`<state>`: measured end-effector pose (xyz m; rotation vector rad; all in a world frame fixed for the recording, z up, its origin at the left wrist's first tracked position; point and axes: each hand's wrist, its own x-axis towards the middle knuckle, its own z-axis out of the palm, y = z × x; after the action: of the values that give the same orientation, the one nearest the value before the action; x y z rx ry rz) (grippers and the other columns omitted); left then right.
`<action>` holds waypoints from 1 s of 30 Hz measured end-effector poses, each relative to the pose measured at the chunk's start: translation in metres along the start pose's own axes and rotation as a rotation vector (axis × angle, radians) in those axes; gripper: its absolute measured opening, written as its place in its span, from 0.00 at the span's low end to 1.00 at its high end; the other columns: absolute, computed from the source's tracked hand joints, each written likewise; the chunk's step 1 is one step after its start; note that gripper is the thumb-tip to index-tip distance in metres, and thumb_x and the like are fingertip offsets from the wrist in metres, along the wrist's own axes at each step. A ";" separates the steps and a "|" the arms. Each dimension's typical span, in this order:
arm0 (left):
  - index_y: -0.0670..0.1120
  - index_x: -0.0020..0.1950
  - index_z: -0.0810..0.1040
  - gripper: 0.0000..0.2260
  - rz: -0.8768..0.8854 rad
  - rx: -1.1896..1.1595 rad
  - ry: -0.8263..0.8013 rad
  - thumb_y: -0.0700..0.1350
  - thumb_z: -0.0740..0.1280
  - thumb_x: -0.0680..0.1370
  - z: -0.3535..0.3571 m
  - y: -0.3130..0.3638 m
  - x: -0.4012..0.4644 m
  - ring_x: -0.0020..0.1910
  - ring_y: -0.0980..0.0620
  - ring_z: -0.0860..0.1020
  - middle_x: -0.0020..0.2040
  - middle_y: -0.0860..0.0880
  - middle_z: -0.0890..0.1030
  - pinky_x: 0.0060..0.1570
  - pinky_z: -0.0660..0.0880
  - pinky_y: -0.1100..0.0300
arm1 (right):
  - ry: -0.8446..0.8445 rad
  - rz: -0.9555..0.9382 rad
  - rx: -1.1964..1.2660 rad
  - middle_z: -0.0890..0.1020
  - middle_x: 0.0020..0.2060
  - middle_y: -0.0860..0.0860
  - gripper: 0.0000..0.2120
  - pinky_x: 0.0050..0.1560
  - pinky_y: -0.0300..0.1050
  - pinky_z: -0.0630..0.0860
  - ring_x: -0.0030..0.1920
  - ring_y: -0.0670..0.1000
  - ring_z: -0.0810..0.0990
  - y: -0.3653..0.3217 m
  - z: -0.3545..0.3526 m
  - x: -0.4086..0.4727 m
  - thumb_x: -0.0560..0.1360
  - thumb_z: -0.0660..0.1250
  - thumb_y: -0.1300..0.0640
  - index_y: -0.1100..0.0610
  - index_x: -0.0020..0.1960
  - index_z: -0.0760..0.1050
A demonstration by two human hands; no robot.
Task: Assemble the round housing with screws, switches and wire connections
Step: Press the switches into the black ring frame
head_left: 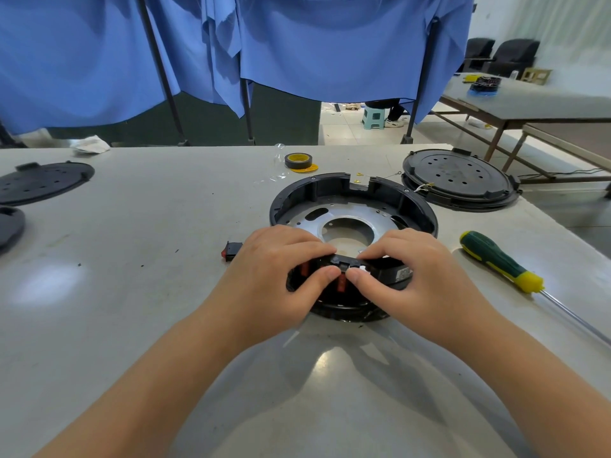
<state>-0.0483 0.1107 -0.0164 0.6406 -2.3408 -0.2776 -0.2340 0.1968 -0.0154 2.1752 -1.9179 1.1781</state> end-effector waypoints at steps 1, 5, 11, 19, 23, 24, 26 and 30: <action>0.48 0.55 0.84 0.13 -0.003 -0.003 0.003 0.51 0.67 0.75 0.000 0.000 0.000 0.52 0.56 0.79 0.50 0.55 0.84 0.55 0.74 0.51 | 0.001 0.003 0.002 0.80 0.36 0.42 0.13 0.49 0.43 0.71 0.42 0.45 0.77 0.000 0.000 0.000 0.71 0.65 0.41 0.49 0.42 0.80; 0.49 0.53 0.85 0.12 -0.042 -0.049 0.034 0.52 0.68 0.74 0.000 0.002 0.000 0.51 0.57 0.79 0.49 0.56 0.84 0.54 0.75 0.53 | 0.005 0.009 -0.010 0.79 0.35 0.42 0.10 0.49 0.42 0.70 0.41 0.44 0.76 -0.001 0.000 0.001 0.71 0.66 0.43 0.48 0.42 0.80; 0.51 0.53 0.85 0.11 -0.126 -0.145 0.042 0.52 0.69 0.73 0.000 0.003 0.003 0.51 0.61 0.76 0.48 0.57 0.83 0.55 0.74 0.59 | 0.028 0.041 -0.005 0.79 0.35 0.41 0.08 0.50 0.45 0.71 0.42 0.44 0.76 -0.003 0.002 0.001 0.70 0.67 0.44 0.48 0.40 0.79; 0.51 0.52 0.86 0.08 -0.181 -0.178 0.054 0.47 0.73 0.74 0.001 0.006 0.002 0.52 0.60 0.77 0.48 0.57 0.84 0.57 0.75 0.53 | 0.037 0.067 -0.002 0.79 0.34 0.40 0.09 0.50 0.45 0.71 0.42 0.44 0.76 -0.004 0.002 0.002 0.69 0.68 0.44 0.49 0.39 0.79; 0.51 0.52 0.85 0.09 -0.177 -0.170 0.057 0.50 0.72 0.73 0.001 0.007 0.002 0.52 0.59 0.77 0.47 0.58 0.83 0.57 0.75 0.52 | 0.045 0.074 -0.014 0.79 0.33 0.41 0.08 0.49 0.45 0.70 0.41 0.45 0.76 -0.005 0.003 0.001 0.69 0.68 0.44 0.48 0.38 0.79; 0.51 0.52 0.85 0.10 -0.174 -0.164 0.058 0.51 0.70 0.73 0.000 0.007 0.002 0.52 0.60 0.77 0.47 0.59 0.83 0.56 0.75 0.53 | 0.043 0.072 -0.019 0.79 0.33 0.41 0.08 0.49 0.45 0.70 0.41 0.45 0.76 -0.006 0.003 0.001 0.69 0.68 0.44 0.48 0.38 0.78; 0.51 0.52 0.85 0.12 -0.153 -0.136 0.035 0.51 0.68 0.72 -0.001 0.007 0.002 0.52 0.60 0.77 0.48 0.58 0.83 0.56 0.75 0.53 | 0.014 0.062 -0.035 0.78 0.34 0.41 0.07 0.52 0.45 0.69 0.41 0.45 0.76 -0.005 0.002 0.001 0.70 0.67 0.45 0.48 0.39 0.78; 0.51 0.54 0.83 0.13 -0.112 -0.080 -0.018 0.49 0.70 0.70 -0.002 0.005 0.000 0.52 0.58 0.76 0.49 0.57 0.82 0.56 0.73 0.53 | -0.081 0.036 -0.091 0.78 0.37 0.41 0.09 0.57 0.44 0.67 0.44 0.45 0.75 -0.003 -0.002 0.001 0.68 0.68 0.45 0.50 0.42 0.77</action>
<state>-0.0488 0.1145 -0.0133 0.7341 -2.3022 -0.4273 -0.2327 0.1978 -0.0119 2.1832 -2.0069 1.0005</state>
